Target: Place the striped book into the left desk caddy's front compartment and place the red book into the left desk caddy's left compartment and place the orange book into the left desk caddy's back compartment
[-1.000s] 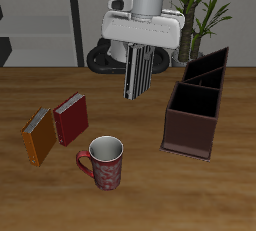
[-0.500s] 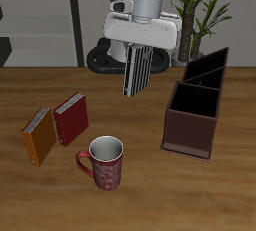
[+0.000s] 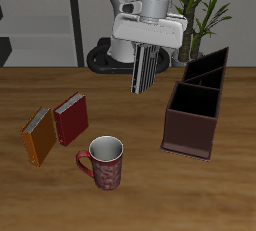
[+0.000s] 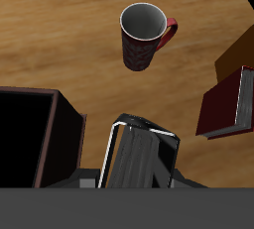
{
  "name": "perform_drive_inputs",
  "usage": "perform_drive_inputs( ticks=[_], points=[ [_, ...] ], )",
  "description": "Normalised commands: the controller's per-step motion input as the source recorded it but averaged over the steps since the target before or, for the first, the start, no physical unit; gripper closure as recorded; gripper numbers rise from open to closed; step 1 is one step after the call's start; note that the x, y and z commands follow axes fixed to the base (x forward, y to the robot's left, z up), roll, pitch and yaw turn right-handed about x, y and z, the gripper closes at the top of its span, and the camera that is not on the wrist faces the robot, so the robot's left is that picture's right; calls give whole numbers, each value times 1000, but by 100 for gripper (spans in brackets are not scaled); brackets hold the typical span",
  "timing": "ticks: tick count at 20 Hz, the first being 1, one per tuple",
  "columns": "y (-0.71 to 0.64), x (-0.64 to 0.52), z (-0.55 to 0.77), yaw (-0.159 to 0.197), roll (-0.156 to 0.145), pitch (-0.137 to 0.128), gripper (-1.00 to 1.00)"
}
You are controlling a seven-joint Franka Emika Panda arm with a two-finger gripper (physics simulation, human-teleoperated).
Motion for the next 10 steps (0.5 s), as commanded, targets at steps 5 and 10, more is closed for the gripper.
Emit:
perform_drive_inputs(
  ticks=[5,10],
  points=[
    [110,-308,-117,-52,35,-9,100],
    [52,-231,-156,-19,14,-3,100]
  ],
)
